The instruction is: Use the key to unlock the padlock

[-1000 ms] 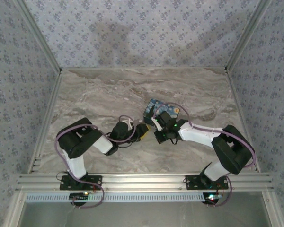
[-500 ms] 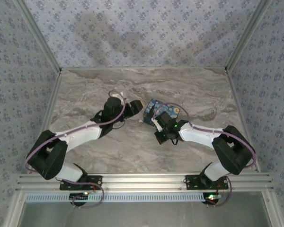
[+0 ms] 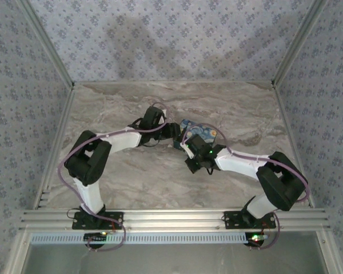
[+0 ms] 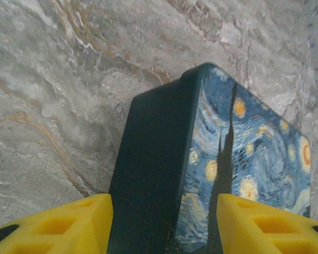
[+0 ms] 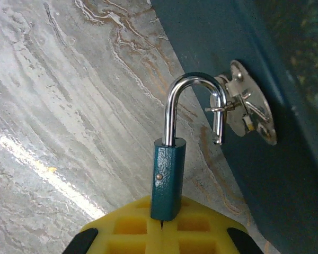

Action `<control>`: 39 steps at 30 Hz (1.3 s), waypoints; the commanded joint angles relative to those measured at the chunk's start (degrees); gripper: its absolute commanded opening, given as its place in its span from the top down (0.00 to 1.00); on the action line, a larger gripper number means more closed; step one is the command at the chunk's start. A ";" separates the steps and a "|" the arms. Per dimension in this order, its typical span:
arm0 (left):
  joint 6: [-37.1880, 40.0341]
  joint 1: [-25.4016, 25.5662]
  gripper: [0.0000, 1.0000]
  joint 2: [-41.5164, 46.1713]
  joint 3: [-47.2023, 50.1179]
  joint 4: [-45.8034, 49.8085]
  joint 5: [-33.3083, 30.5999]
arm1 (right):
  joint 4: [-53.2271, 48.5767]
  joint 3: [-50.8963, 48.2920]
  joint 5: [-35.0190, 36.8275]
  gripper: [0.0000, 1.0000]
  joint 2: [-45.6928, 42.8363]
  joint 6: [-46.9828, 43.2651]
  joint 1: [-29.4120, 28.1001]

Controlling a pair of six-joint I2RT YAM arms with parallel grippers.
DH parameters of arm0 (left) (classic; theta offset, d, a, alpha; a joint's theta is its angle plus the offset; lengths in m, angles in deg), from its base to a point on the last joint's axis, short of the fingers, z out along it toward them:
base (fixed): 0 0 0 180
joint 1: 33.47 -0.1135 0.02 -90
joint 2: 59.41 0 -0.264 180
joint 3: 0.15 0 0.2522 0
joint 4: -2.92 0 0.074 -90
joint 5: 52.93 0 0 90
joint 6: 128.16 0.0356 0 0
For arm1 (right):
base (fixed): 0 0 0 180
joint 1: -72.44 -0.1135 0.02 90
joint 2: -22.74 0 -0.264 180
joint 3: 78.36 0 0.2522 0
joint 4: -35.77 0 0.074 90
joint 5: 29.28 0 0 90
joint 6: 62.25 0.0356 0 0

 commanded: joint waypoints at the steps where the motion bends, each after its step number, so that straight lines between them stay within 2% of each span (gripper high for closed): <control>1: 0.92 0.39 0.53 -1.30 -2.82 0.03 3.80 | 0.40 1.63 0.67 1.00 0.06 -1.40 -0.40; 5: 0.38 0.98 0.58 -2.33 -2.90 -0.61 5.02 | 1.37 2.60 1.27 1.00 1.44 -3.01 -0.76; 11: -0.76 1.87 0.62 -3.21 -2.43 -1.64 5.62 | 4.05 7.16 5.54 1.00 6.71 -8.81 -2.65; 18: -0.86 1.21 0.61 -0.73 -0.70 -1.63 3.57 | 7.17 6.67 5.99 1.00 5.71 -11.63 -4.32; 24: -0.79 -1.82 0.54 4.35 2.91 -1.57 1.72 | 6.14 4.41 6.36 1.00 0.33 -10.51 -5.29; 31: 1.34 -4.73 0.48 14.11 8.15 2.33 -1.40 | 2.98 4.57 7.24 1.00 -4.16 -9.13 -5.92; 39: 2.42 -5.15 0.43 25.66 14.77 7.31 -5.92 | 0.81 6.86 5.31 1.00 -7.17 -6.57 -6.02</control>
